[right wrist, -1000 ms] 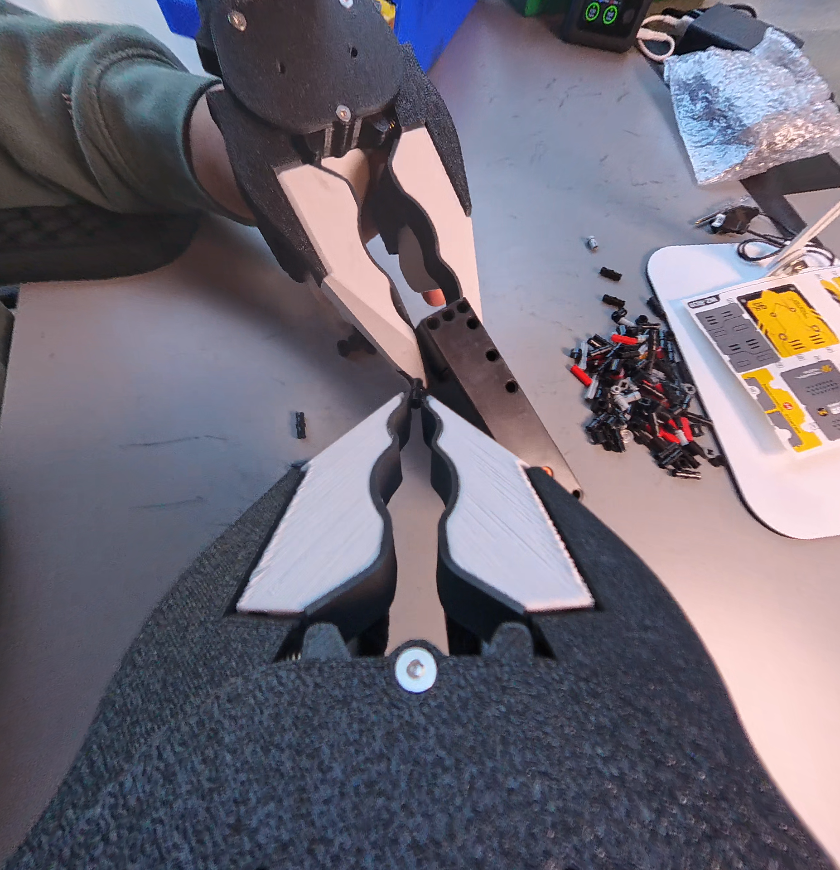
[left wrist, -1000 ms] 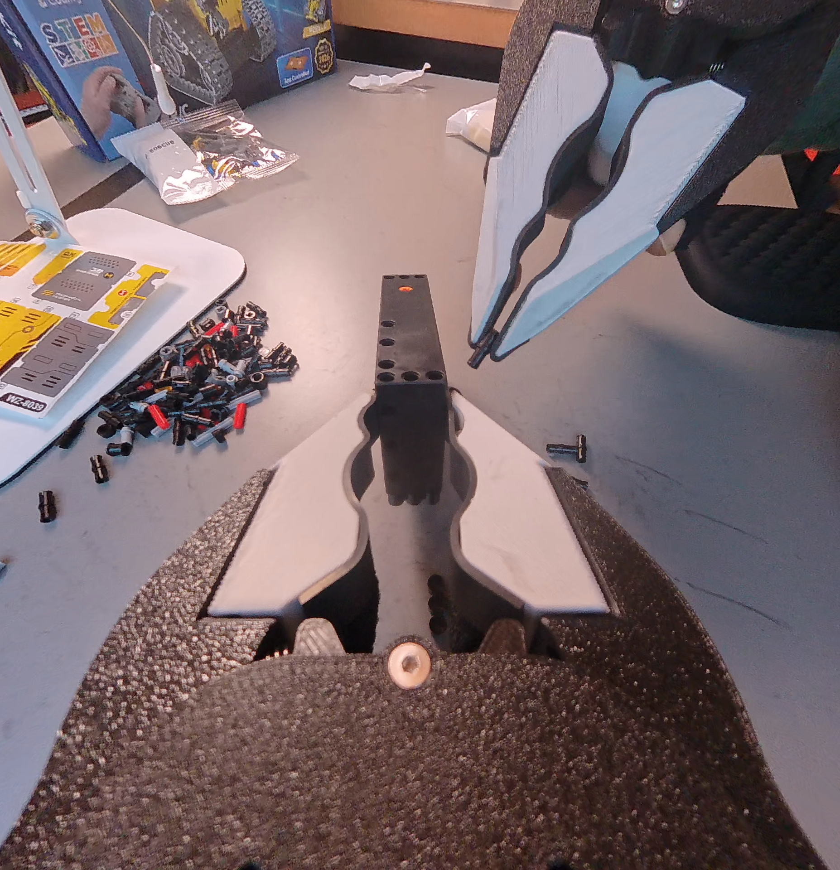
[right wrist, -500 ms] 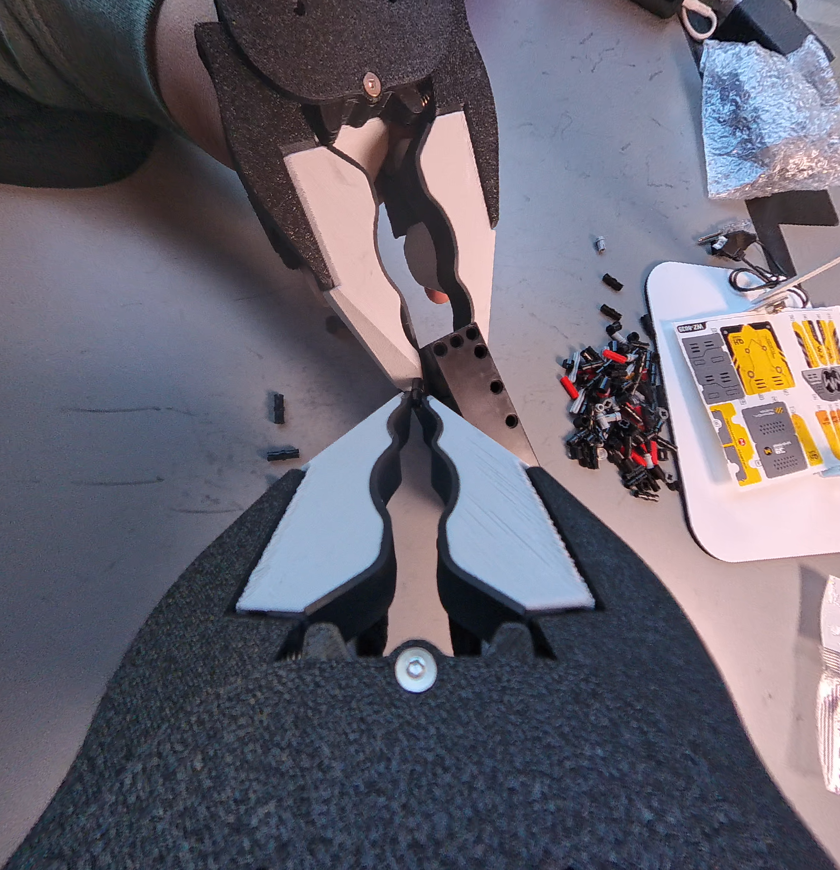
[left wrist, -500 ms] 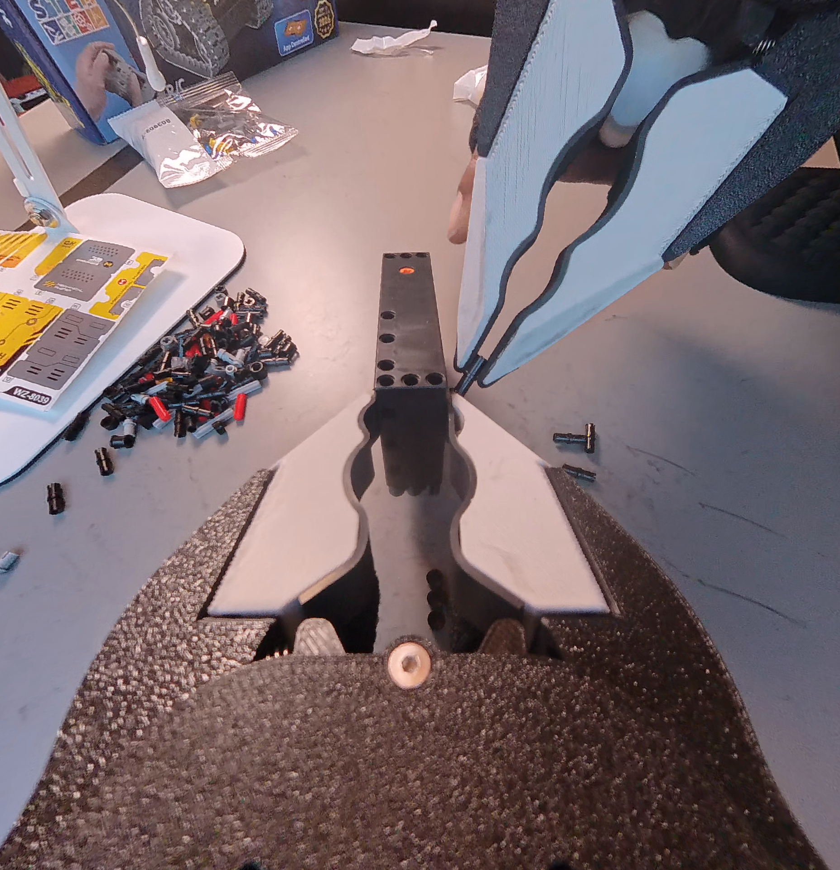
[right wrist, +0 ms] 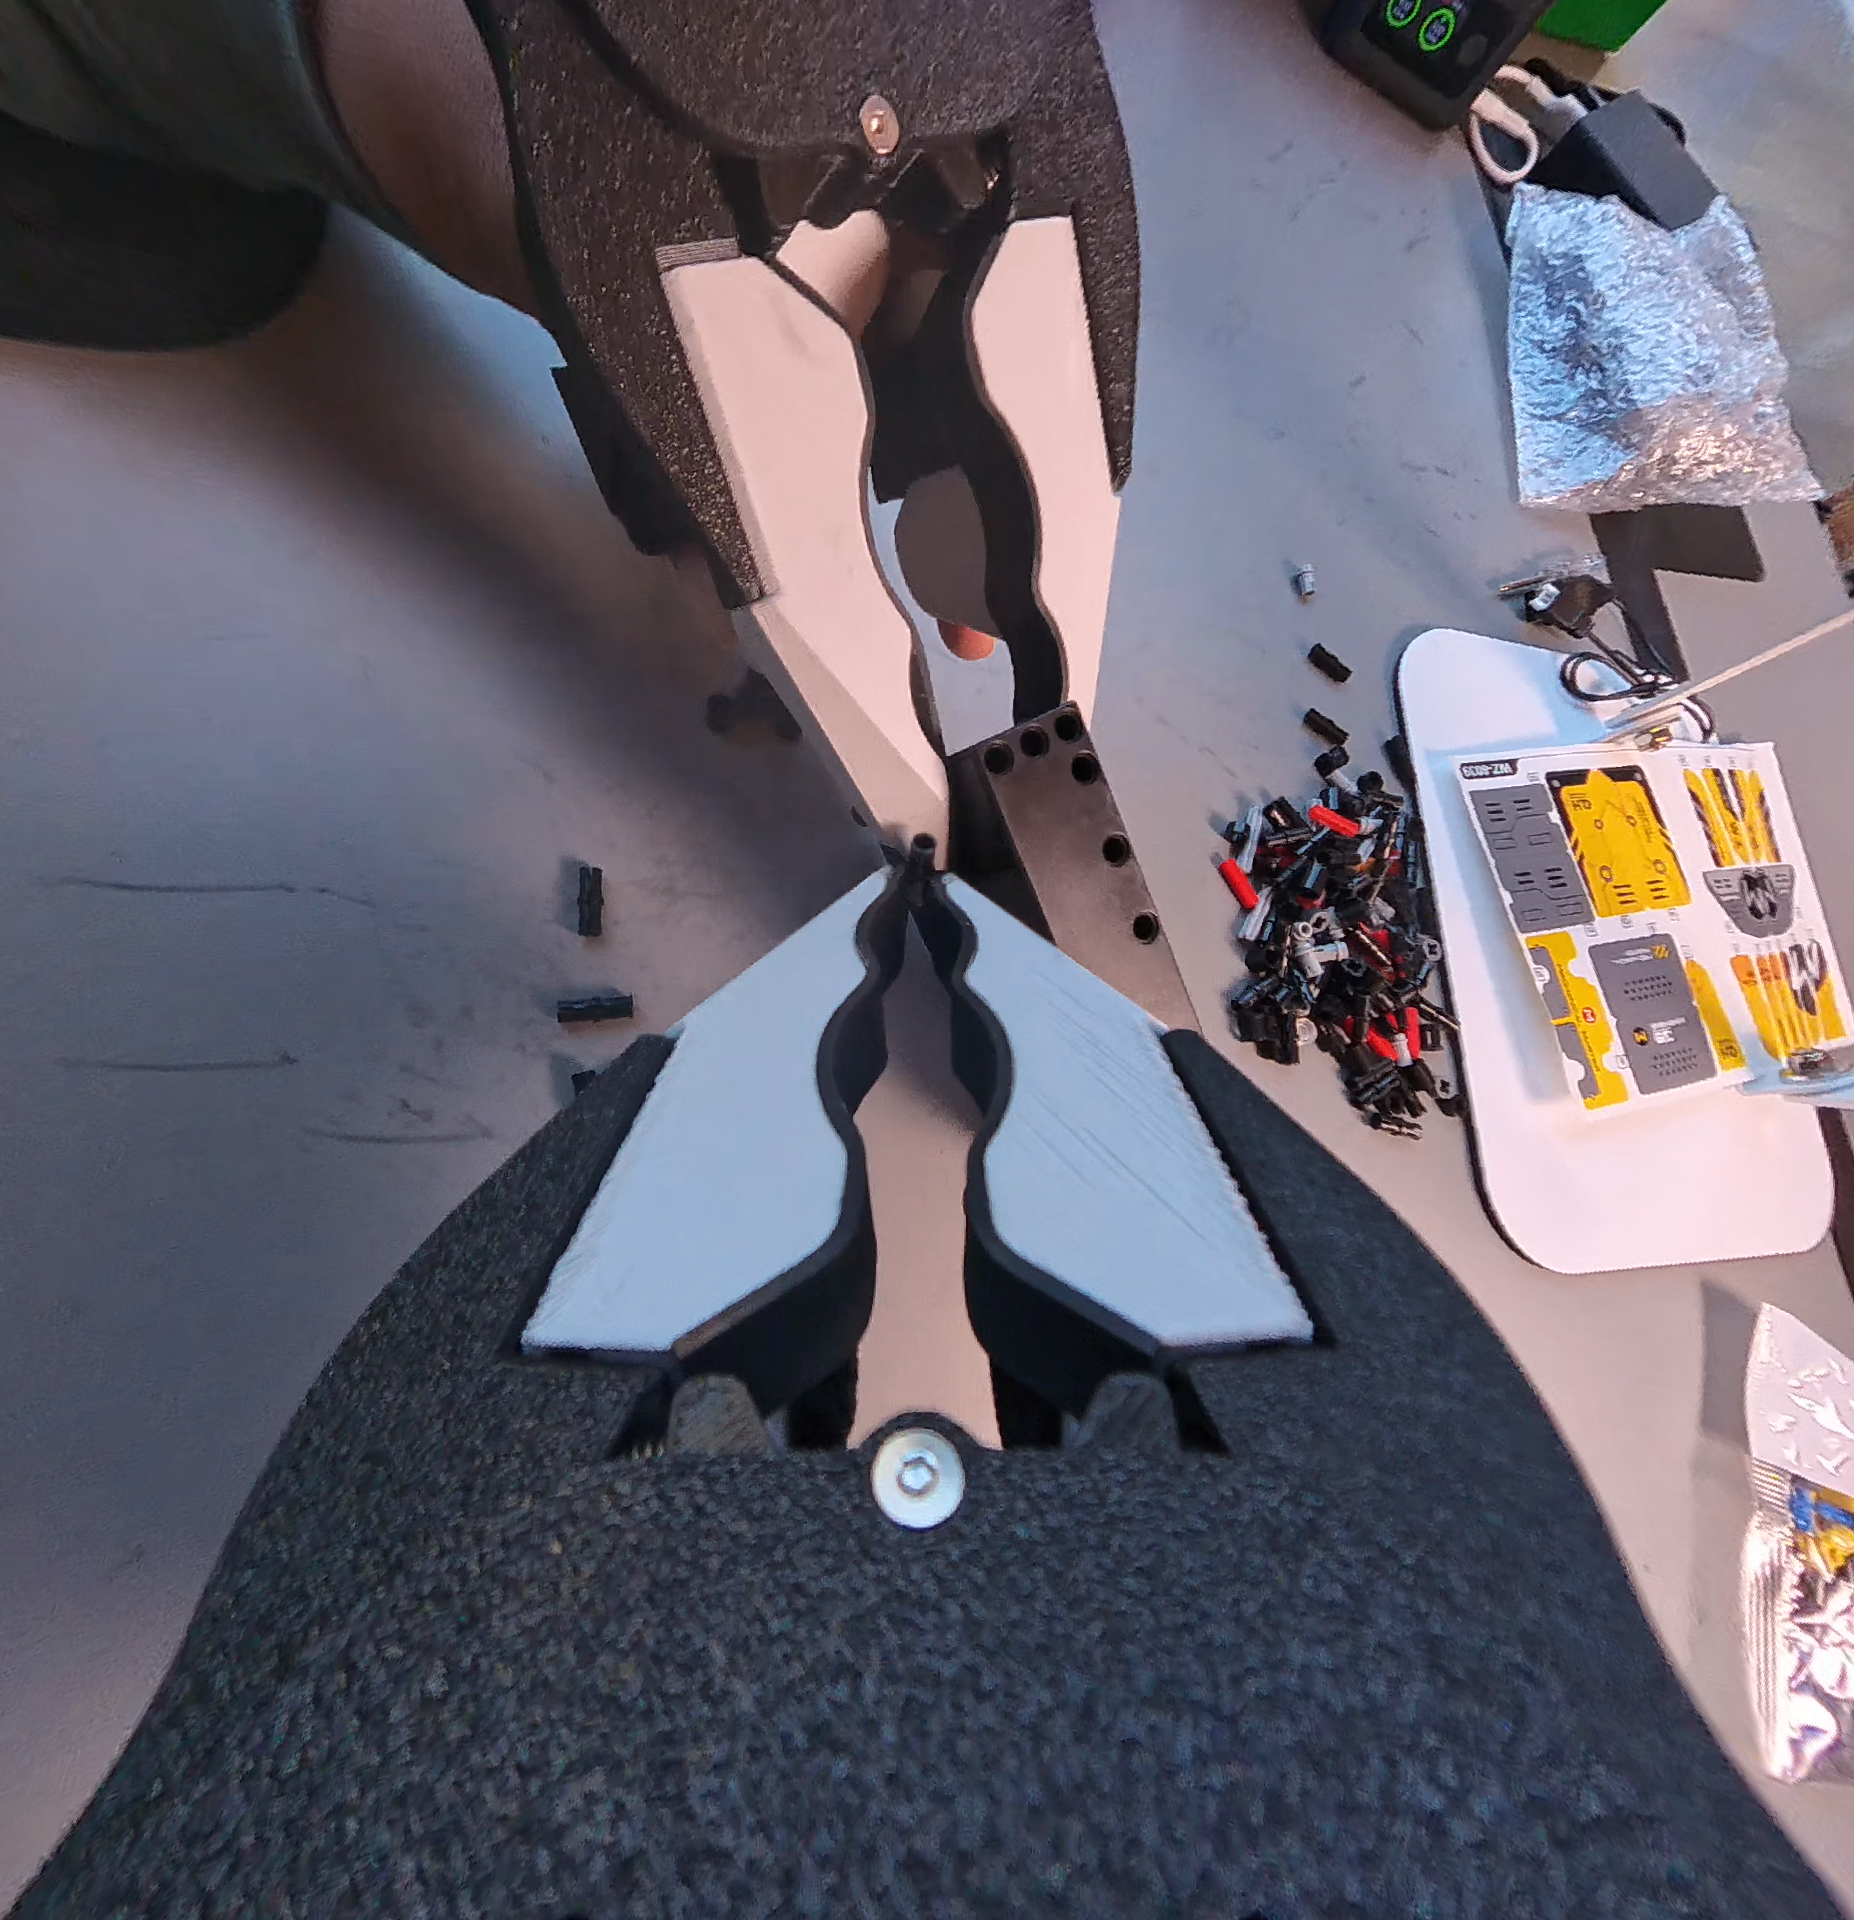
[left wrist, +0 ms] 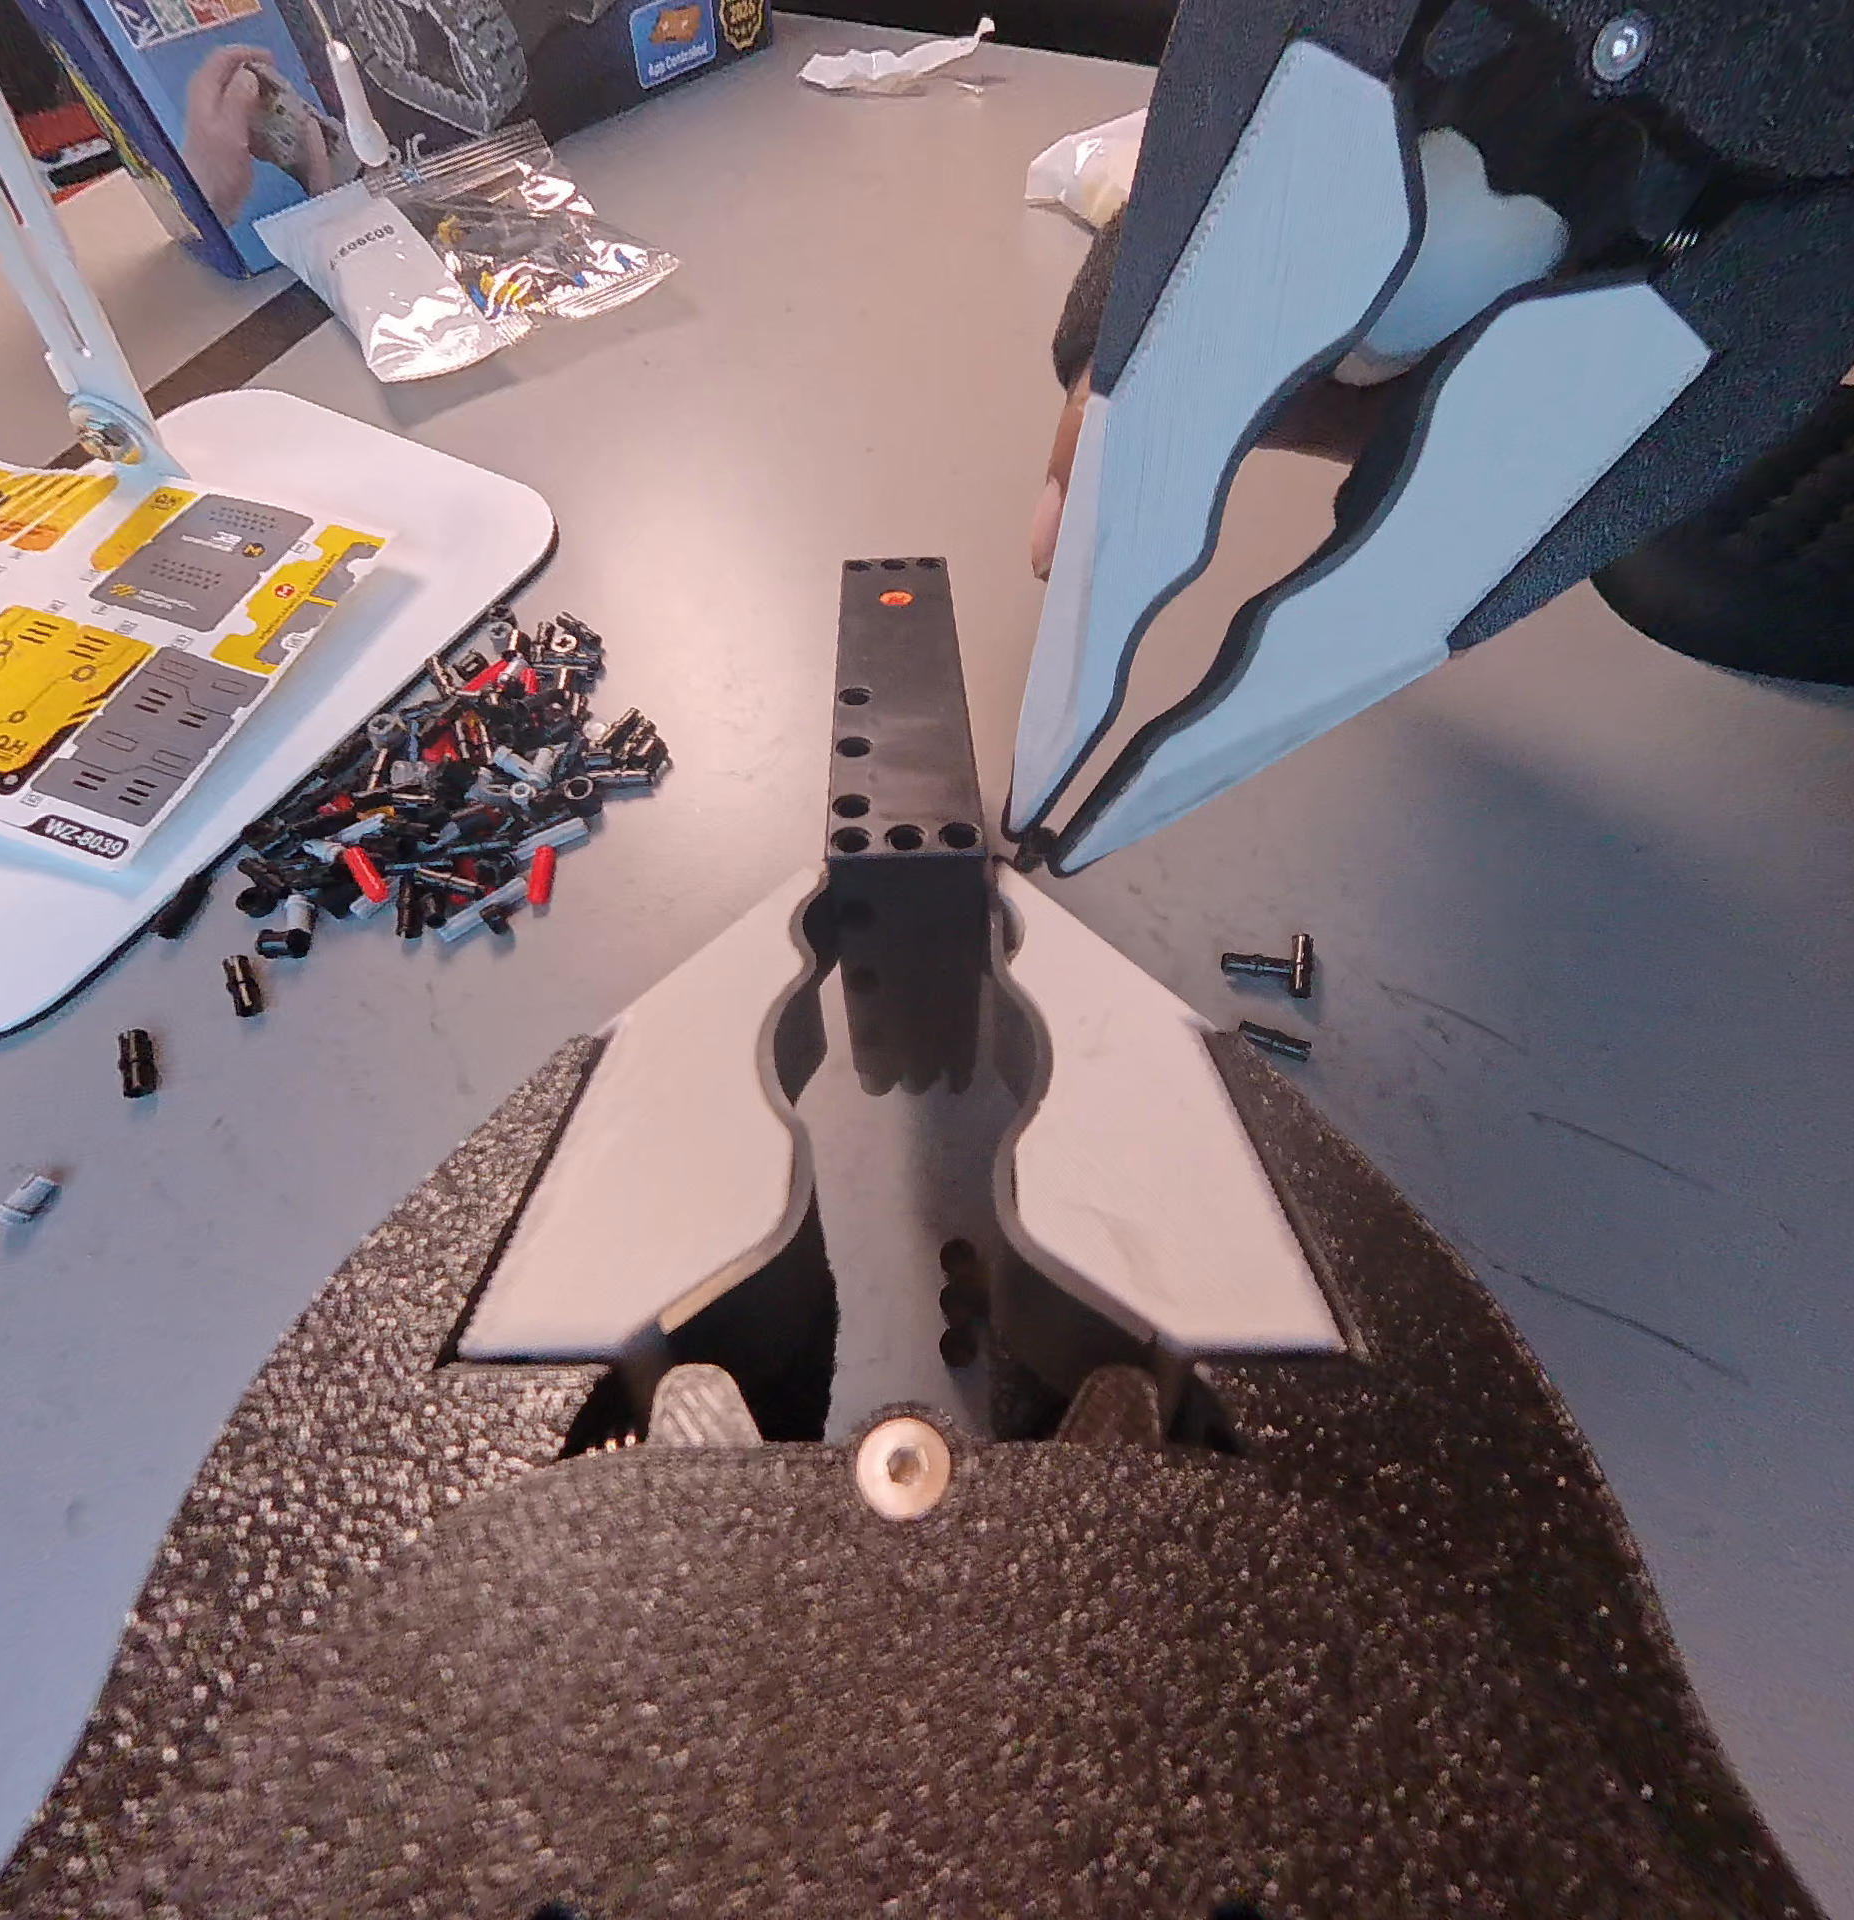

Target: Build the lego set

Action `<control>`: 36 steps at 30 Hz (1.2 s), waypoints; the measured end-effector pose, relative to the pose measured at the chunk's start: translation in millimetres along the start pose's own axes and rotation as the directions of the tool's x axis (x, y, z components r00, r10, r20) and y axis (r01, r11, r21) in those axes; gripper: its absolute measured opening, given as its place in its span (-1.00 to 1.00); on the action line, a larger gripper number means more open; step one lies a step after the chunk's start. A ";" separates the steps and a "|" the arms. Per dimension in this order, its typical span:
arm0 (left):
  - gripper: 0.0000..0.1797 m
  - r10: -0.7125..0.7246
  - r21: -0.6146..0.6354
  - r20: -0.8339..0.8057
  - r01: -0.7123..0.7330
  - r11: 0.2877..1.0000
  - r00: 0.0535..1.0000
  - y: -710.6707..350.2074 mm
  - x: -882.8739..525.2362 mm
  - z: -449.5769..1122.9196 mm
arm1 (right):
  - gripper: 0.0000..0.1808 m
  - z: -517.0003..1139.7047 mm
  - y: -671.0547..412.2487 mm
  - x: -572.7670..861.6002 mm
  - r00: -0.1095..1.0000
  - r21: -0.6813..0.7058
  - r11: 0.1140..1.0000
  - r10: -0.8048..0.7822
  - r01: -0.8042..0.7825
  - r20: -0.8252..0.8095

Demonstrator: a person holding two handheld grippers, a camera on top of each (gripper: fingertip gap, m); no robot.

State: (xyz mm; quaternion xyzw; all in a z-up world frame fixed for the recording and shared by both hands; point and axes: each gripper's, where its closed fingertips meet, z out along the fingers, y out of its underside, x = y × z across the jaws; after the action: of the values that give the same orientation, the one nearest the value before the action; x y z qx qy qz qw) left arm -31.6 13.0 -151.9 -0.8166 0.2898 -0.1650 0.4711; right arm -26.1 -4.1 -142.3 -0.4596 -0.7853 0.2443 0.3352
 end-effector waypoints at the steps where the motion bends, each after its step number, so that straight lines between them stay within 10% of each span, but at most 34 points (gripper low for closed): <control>1: -0.70 -0.004 -0.005 -0.003 0.004 1.000 1.000 1.4 -0.1 0.5 | -0.98 -0.8 -1.4 1.7 1.000 0.017 1.000 0.009 -0.009 -0.006; 36: -0.71 0.024 0.049 0.003 -0.024 0.998 1.000 -3.1 -0.5 1.8 | -0.97 -2.0 -34.8 3.3 0.935 0.317 0.881 0.310 -0.351 0.174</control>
State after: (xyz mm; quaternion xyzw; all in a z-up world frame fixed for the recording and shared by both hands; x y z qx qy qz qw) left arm -30.0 15.7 -150.1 -0.8014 0.2950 -0.1653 0.4934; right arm -45.2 -17.0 -115.8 -0.5060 -0.6590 0.4577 0.3166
